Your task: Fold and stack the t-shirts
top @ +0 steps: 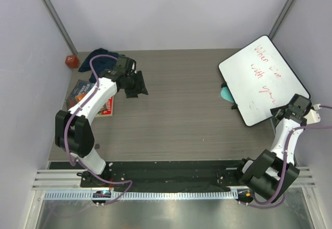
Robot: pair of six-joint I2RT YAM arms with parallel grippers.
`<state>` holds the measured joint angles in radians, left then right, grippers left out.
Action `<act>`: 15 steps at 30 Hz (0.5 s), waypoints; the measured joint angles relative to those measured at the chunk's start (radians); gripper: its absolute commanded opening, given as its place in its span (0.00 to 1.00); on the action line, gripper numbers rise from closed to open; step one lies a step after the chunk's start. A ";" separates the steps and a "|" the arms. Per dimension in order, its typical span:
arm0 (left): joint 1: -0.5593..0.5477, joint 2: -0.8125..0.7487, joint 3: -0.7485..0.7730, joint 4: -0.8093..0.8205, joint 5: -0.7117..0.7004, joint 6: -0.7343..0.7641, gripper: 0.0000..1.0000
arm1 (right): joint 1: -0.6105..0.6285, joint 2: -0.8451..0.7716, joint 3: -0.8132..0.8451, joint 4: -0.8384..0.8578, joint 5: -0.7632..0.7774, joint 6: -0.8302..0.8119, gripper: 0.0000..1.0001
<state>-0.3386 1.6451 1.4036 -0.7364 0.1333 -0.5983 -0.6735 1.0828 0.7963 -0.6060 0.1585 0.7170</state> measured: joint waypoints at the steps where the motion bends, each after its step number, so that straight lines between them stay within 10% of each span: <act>1: 0.000 0.000 0.000 0.000 0.000 0.000 0.54 | -0.003 0.014 0.000 0.012 -0.008 -0.001 0.71; 15: 0.000 0.002 0.000 0.004 0.001 0.000 0.54 | -0.015 0.198 -0.007 0.251 -0.268 -0.031 0.80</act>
<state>-0.3386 1.6466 1.4036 -0.7326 0.1341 -0.5983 -0.6888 1.2812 0.7895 -0.3546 -0.1097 0.6861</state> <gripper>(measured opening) 0.544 0.804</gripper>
